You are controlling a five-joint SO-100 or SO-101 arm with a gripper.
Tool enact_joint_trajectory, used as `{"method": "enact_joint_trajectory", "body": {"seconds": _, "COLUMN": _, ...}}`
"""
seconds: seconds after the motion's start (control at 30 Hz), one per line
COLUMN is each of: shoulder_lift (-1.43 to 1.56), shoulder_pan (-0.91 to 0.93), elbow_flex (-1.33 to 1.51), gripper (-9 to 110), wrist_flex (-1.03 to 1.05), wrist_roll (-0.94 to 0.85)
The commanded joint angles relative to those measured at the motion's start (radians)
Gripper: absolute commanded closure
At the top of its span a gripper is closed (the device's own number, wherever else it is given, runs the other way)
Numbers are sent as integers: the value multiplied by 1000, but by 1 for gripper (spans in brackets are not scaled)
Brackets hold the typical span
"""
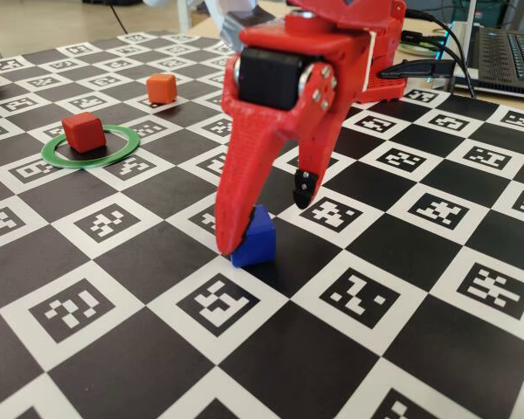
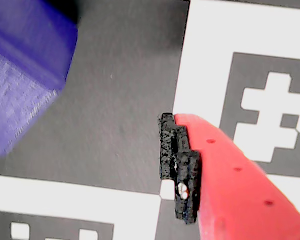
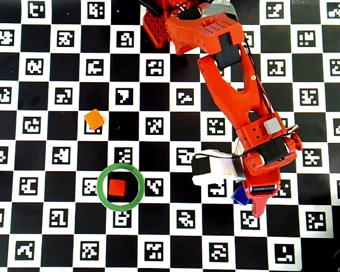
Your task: Grab the red cube then put it in the green circle then put the blue cube on top and finally the orange cube on top
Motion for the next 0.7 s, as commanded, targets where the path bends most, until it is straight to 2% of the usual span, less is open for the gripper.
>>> {"method": "enact_joint_trajectory", "body": {"seconds": 0.0, "shoulder_lift": 34, "shoulder_pan": 15, "elbow_flex": -84, "gripper": 54, "wrist_flex": -15, "wrist_roll": 12}}
{"method": "enact_joint_trajectory", "body": {"seconds": 0.67, "shoulder_lift": 35, "shoulder_pan": 46, "elbow_flex": -94, "gripper": 54, "wrist_flex": -63, "wrist_roll": 291}}
